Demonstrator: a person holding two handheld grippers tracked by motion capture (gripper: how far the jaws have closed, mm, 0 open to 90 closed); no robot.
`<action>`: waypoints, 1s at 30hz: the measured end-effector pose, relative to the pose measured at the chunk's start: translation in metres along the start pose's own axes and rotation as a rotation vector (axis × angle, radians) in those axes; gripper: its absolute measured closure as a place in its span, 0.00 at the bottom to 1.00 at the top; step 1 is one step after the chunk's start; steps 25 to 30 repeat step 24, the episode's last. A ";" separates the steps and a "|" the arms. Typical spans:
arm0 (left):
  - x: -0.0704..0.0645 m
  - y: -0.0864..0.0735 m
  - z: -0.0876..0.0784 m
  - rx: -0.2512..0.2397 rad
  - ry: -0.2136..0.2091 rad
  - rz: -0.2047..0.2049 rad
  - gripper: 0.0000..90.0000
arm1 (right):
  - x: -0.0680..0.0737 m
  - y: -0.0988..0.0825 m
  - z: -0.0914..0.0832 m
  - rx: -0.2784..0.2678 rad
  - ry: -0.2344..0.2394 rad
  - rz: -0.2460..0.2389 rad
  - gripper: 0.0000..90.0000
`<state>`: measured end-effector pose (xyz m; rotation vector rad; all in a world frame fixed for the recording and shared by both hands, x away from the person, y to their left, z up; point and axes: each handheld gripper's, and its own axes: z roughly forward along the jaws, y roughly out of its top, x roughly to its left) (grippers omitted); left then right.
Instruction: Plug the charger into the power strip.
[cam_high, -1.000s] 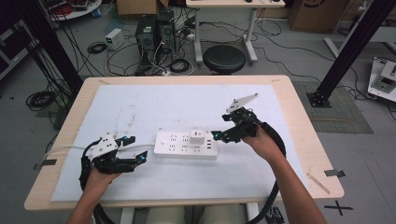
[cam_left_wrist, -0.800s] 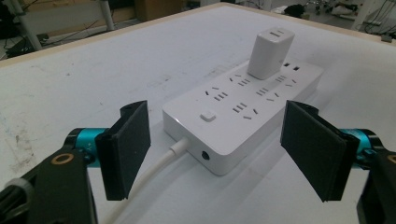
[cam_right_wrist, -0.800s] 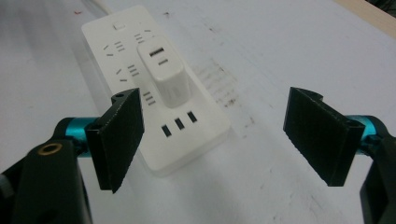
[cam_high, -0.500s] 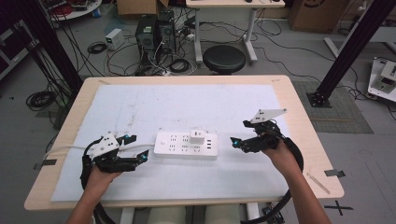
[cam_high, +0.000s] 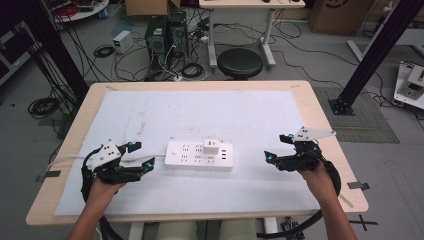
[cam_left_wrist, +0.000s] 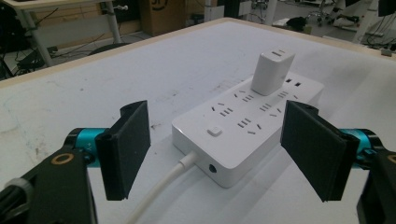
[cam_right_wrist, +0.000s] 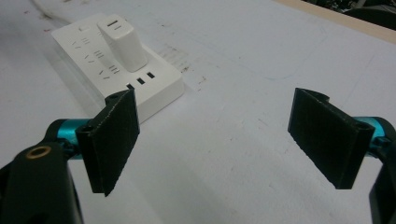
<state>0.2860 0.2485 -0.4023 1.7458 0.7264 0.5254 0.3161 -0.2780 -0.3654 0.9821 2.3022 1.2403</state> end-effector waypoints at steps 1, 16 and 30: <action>0.000 0.001 -0.001 -0.002 -0.001 -0.002 0.27 | 0.000 -0.001 -0.001 0.001 0.000 -0.001 0.19; 0.000 0.003 0.000 -0.005 -0.011 0.000 0.27 | 0.001 -0.010 -0.003 0.000 -0.004 0.007 0.19; 0.001 0.004 0.002 -0.002 -0.010 -0.001 0.27 | -0.002 -0.017 -0.004 -0.005 -0.014 0.025 0.19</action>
